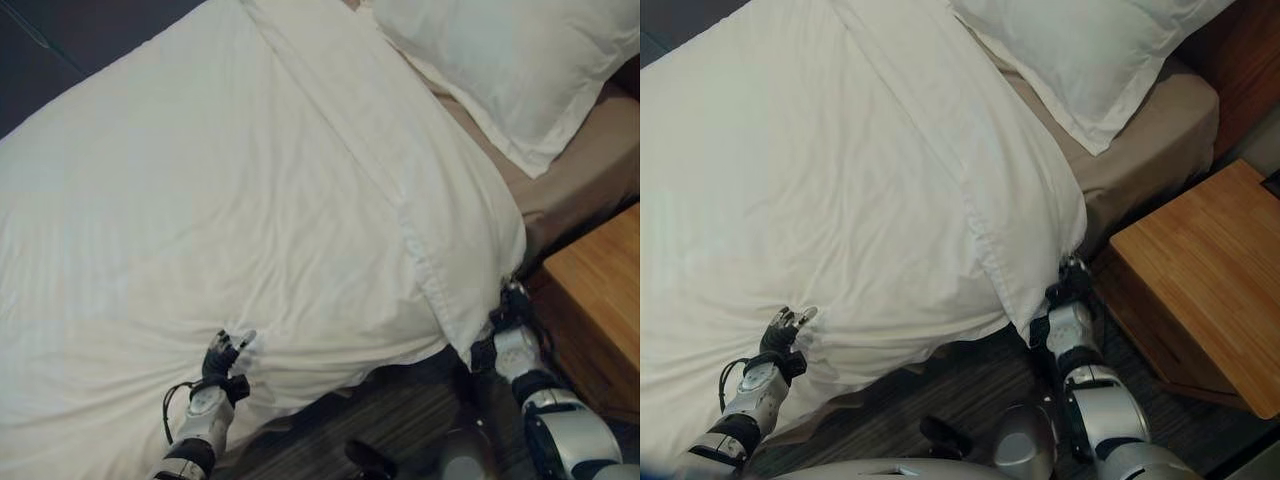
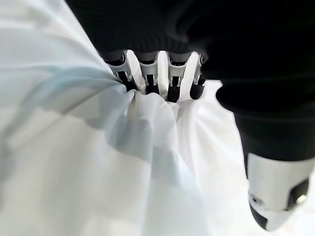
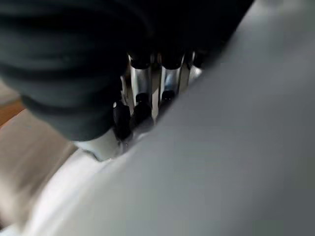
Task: Making the bed.
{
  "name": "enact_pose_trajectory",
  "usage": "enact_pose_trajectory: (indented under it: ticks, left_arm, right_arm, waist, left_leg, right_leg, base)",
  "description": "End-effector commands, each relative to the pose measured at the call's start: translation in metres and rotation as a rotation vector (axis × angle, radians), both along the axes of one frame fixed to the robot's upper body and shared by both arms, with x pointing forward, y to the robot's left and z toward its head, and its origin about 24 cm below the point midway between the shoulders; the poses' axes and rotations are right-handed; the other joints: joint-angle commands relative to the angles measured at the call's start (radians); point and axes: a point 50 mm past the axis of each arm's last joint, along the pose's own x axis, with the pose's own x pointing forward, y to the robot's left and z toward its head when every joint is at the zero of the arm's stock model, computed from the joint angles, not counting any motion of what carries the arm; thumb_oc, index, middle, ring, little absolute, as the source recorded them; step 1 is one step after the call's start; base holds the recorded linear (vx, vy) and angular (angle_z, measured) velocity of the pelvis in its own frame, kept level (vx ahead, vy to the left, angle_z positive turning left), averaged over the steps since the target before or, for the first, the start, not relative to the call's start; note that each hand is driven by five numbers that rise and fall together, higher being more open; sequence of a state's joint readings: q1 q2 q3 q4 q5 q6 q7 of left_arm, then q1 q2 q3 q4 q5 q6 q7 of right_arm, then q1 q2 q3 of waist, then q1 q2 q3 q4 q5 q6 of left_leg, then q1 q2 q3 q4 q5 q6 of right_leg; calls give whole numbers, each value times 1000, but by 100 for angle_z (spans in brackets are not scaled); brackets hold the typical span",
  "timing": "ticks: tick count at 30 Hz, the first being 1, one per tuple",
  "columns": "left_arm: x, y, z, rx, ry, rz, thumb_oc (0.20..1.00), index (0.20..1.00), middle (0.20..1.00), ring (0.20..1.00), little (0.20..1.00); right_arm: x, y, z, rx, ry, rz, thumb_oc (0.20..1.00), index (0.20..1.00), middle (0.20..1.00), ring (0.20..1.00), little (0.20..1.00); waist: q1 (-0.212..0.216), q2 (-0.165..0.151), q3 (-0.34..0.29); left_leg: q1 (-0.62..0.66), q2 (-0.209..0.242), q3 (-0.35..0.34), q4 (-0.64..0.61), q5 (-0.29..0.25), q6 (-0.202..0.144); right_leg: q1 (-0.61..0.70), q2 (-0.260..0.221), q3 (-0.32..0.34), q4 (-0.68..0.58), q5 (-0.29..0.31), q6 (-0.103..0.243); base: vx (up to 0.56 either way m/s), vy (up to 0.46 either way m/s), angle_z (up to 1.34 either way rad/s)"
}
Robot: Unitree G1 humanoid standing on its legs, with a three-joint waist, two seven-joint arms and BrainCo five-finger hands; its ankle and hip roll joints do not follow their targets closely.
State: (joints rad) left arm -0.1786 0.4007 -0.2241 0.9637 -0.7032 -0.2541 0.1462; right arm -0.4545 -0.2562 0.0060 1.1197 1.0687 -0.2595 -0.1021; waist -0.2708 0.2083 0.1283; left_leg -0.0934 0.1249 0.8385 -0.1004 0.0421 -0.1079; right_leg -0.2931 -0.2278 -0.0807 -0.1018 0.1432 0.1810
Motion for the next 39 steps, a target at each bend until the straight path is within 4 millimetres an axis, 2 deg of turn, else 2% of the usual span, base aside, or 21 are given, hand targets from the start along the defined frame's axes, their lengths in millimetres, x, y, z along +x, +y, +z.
enact_pose_trajectory:
  ticks: [1, 3, 6, 7, 8, 9, 10, 11, 12, 14, 16, 17, 18, 19, 21, 25, 28, 32, 34, 35, 39]
  left_arm:
    - [65, -111, 24, -265, -169, -317, 1000, 1000, 1000, 1000, 1000]
    - [61, -103, 23, -266, -169, -291, 1000, 1000, 1000, 1000, 1000]
    - [58, -93, 26, -257, -187, -267, 1000, 1000, 1000, 1000, 1000]
    - [57, -93, 25, -258, -184, -267, 1000, 1000, 1000, 1000, 1000]
    - [54, -93, 23, -238, -169, -276, 1000, 1000, 1000, 1000, 1000]
    - [52, -94, 22, -226, -165, -282, 1000, 1000, 1000, 1000, 1000]
    - [51, -94, 22, -215, -161, -288, 1000, 1000, 1000, 1000, 1000]
    - [51, -94, 21, -214, -160, -288, 1000, 1000, 1000, 1000, 1000]
    - [50, -94, 22, -194, -161, -297, 1000, 1000, 1000, 1000, 1000]
    - [49, -93, 23, -185, -163, -306, 1000, 1000, 1000, 1000, 1000]
    - [49, -94, 23, -173, -163, -314, 1000, 1000, 1000, 1000, 1000]
    - [49, -94, 23, -173, -163, -314, 1000, 1000, 1000, 1000, 1000]
    - [50, -92, 25, -172, -171, -318, 1000, 1000, 1000, 1000, 1000]
    - [51, -91, 26, -168, -178, -325, 1000, 1000, 1000, 1000, 1000]
    - [55, -90, 30, -173, -190, -337, 1000, 1000, 1000, 1000, 1000]
    - [52, -93, 28, -213, -199, -349, 1000, 1000, 1000, 1000, 1000]
    - [50, -94, 27, -220, -204, -366, 1000, 1000, 1000, 1000, 1000]
    - [58, -95, 37, -211, -243, -401, 1000, 1000, 1000, 1000, 1000]
    - [61, -96, 40, -207, -255, -409, 1000, 1000, 1000, 1000, 1000]
    - [66, -96, 44, -192, -263, -419, 1000, 1000, 1000, 1000, 1000]
    - [71, -99, 41, -190, -239, -428, 1000, 1000, 1000, 1000, 1000]
  right_arm:
    - [-4, 5, -8, -191, 146, 133, 200, 200, 200, 200, 200]
    - [-9, -18, -3, -351, 193, 174, 200, 200, 200, 200, 200]
    - [-9, -44, 19, -544, 162, 203, 200, 200, 200, 200, 200]
    - [-10, -44, 19, -546, 166, 204, 200, 200, 200, 200, 200]
    - [5, -39, 45, -656, 53, 262, 200, 200, 200, 200, 200]
    - [13, -32, 60, -709, -19, 290, 200, 200, 200, 200, 200]
    - [18, -28, 71, -720, -78, 298, 200, 200, 200, 200, 200]
    - [17, -27, 70, -720, -77, 298, 200, 200, 200, 200, 200]
    - [30, -16, 103, -752, -239, 302, 200, 200, 200, 200, 200]
    - [39, -4, 135, -758, -393, 289, 200, 200, 200, 200, 200]
    - [46, 14, 150, -596, -536, 247, 200, 200, 200, 200, 200]
    - [46, 14, 150, -595, -536, 247, 200, 200, 200, 200, 200]
    - [50, 38, 165, -284, -739, 217, 200, 200, 200, 200, 200]
    - [52, 50, 166, -101, -811, 200, 200, 200, 200, 200, 200]
    - [57, 64, 172, 85, -911, 195, 200, 200, 200, 200, 200]
    - [58, 70, 197, 153, -1065, 162, 200, 200, 200, 200, 200]
    - [63, 71, 210, 126, -1087, 145, 200, 200, 200, 200, 200]
    - [78, 66, 226, 67, -1063, 134, 200, 200, 200, 200, 200]
    - [83, 62, 225, 43, -1028, 126, 200, 200, 200, 200, 200]
    - [92, 59, 215, 23, -929, 128, 200, 200, 200, 200, 200]
    - [101, 51, 178, 10, -714, 138, 200, 200, 200, 200, 200]
  waist:
    - [-95, 17, 32]
    - [-95, -10, 33]
    - [-99, -57, 34]
    - [-99, -58, 34]
    - [-97, -83, 30]
    - [-93, -95, 30]
    - [-88, -103, 25]
    - [-89, -104, 26]
    - [-79, -122, 16]
    - [-70, -135, 10]
    - [-58, -145, 4]
    - [-58, -146, 4]
    - [-45, -146, -3]
    - [-36, -146, -5]
    - [-24, -151, -11]
    - [-4, -143, -11]
    - [12, -130, -3]
    - [19, -94, 36]
    - [19, -77, 50]
    - [14, -45, 74]
    - [-7, 37, 107]
  left_leg:
    - [181, 100, -24, 16, 63, -118]
    - [189, 96, -24, 16, 58, -114]
    - [210, 92, -19, 17, 49, -107]
    - [214, 91, -18, 16, 49, -107]
    - [229, 92, -19, 16, 47, -103]
    - [240, 91, -22, 16, 45, -102]
    - [248, 92, -24, 16, 45, -100]
    - [250, 92, -25, 16, 45, -100]
    - [263, 91, -32, 16, 44, -98]
    - [274, 89, -39, 15, 43, -96]
    - [282, 84, -53, 13, 40, -92]
    - [282, 84, -53, 13, 40, -92]
    - [283, 83, -63, 13, 40, -90]
    - [281, 82, -72, 13, 40, -90]
    - [277, 83, -87, 13, 44, -92]
    - [270, 88, -105, 13, 51, -95]
    - [252, 92, -117, 13, 57, -98]
    - [206, 95, -122, 13, 67, -103]
    - [197, 91, -119, 13, 68, -102]
    - [181, 82, -114, 13, 69, -103]
    - [135, 50, -102, 16, 66, -98]
  right_leg:
    - [3, 68, -12, 15, 34, -15]
    - [7, 73, -6, 15, 40, -15]
    - [19, 77, -4, 15, 51, -13]
    - [22, 76, -4, 15, 51, -13]
    - [38, 75, -10, 15, 55, -11]
    - [50, 72, -14, 15, 55, -10]
    - [60, 71, -17, 15, 55, -8]
    - [62, 71, -17, 15, 55, -8]
    - [81, 70, -22, 15, 56, -6]
    - [98, 68, -30, 15, 55, -4]
    - [113, 65, -35, 15, 54, -3]
    - [114, 65, -35, 15, 54, -3]
    - [119, 64, -41, 15, 52, -2]
    - [122, 62, -46, 15, 51, -1]
    - [129, 57, -60, 15, 48, -1]
    - [138, 50, -89, 15, 39, -3]
    - [131, 44, -106, 15, 39, -5]
    - [93, 34, -107, 15, 42, -10]
    - [82, 29, -103, 15, 42, -10]
    - [61, 16, -92, 15, 47, -6]
    - [-3, -11, -54, 15, 56, 4]
  base:
    - [-24, -33, -25]
    - [-40, -42, -31]
    - [-47, -40, -6]
    - [-28, -18, 3]
    - [0, 0, 0]
    - [0, 0, 0]
    - [-3, 14, -3]
    - [0, 0, 0]
    - [12, 36, 2]
    - [12, 52, 8]
    - [17, 37, 10]
    - [15, 44, 7]
    - [15, 53, 11]
    - [23, 53, 14]
    - [35, 18, 11]
    - [42, 4, 23]
    - [-2, -21, 24]
    - [-75, -11, 25]
    - [-62, 11, 18]
    - [-70, 18, 17]
    - [-53, 50, 2]
